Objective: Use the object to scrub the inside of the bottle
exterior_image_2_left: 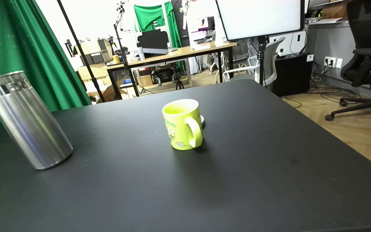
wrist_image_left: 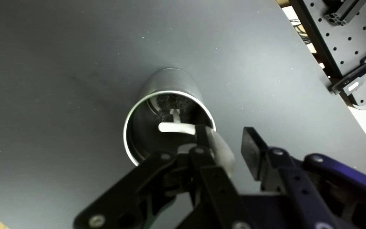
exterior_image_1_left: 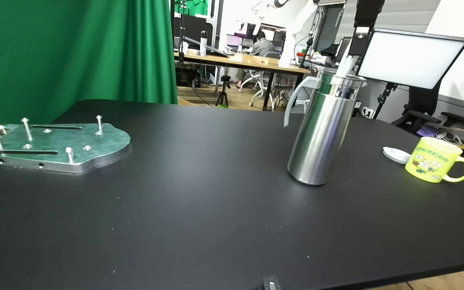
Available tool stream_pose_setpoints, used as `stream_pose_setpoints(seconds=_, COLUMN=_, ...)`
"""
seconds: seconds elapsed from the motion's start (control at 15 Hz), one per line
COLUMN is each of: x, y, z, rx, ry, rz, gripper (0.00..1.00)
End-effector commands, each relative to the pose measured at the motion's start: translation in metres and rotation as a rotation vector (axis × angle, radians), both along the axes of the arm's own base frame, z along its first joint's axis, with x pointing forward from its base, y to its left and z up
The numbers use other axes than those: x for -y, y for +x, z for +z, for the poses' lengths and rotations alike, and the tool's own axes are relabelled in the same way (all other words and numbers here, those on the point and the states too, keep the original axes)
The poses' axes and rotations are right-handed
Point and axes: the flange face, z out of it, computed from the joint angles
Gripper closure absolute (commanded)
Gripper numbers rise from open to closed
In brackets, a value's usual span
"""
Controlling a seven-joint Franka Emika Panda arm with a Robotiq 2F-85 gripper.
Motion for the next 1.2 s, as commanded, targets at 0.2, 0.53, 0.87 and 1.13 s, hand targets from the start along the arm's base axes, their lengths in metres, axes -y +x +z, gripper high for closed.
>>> stream_pose_setpoints(seconds=0.2, x=0.006, y=-0.015, z=0.027, rx=0.017, ry=-0.016, rz=-0.011, gripper=0.97)
stream_pose_setpoints(seconds=0.53, x=0.009, y=-0.028, z=0.073, rx=0.045, ry=-0.006, rz=0.01, gripper=0.96)
stream_pose_setpoints(seconds=0.87, x=0.022, y=-0.04, z=0.114, rx=0.047, ry=0.041, rz=0.065, gripper=0.96)
stream_pose_setpoints(seconds=1.13, x=0.058, y=-0.028, z=0.115, rx=0.016, ry=0.124, rz=0.095, gripper=0.96)
